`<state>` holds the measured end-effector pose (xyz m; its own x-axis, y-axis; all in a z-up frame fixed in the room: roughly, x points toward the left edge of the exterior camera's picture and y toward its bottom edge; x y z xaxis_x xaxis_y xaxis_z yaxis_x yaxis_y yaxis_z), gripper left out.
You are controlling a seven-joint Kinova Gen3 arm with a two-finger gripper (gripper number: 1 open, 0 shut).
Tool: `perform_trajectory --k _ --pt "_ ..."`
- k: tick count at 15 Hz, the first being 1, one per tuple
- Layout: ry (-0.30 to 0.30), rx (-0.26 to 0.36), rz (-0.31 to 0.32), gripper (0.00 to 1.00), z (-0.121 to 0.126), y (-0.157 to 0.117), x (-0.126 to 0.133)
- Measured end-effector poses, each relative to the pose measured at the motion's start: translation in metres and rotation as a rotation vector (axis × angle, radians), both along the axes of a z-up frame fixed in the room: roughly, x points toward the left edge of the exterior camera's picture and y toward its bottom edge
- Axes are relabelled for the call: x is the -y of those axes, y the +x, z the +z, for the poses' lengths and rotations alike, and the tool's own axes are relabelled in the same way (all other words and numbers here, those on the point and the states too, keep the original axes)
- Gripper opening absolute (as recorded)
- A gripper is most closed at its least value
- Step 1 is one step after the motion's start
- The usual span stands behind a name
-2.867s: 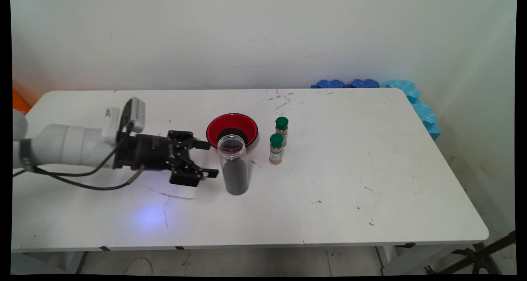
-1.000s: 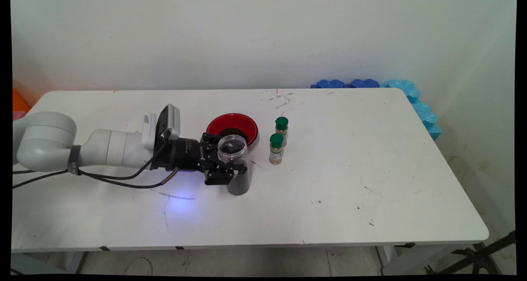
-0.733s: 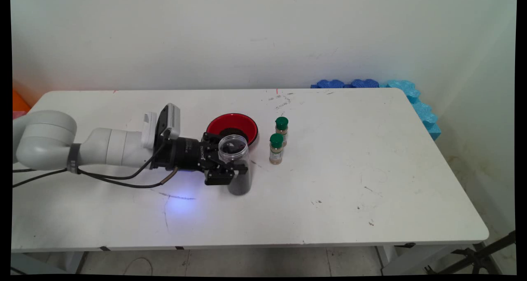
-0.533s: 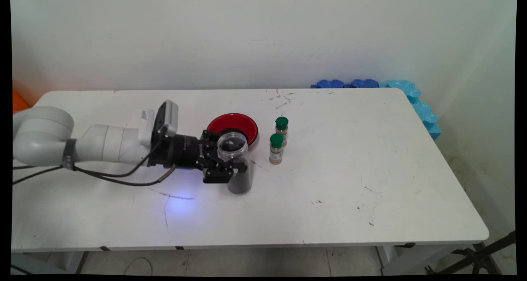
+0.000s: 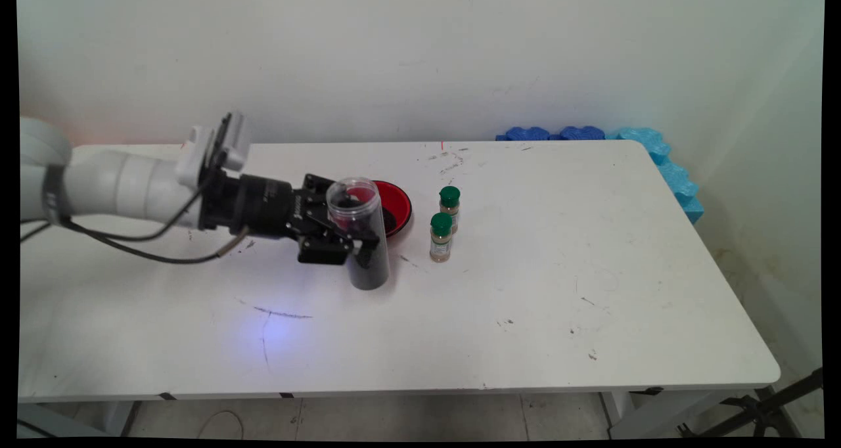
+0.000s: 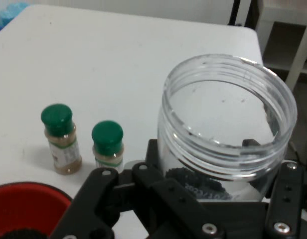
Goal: Pour the black seasoning powder in the red bowl
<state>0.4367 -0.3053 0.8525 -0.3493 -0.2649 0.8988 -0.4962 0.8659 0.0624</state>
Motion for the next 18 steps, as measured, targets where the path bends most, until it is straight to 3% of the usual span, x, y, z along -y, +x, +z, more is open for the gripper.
perform_trajectory --k 8,11,15,18 --pt "0.057 -0.060 0.036 0.00 0.062 0.016 0.011" --pt "0.093 -0.071 0.040 0.00 0.075 0.018 0.018" --pt "0.194 -0.097 0.060 0.00 0.086 0.020 0.030" --pt "0.305 -0.127 0.107 0.00 0.092 0.020 0.042"
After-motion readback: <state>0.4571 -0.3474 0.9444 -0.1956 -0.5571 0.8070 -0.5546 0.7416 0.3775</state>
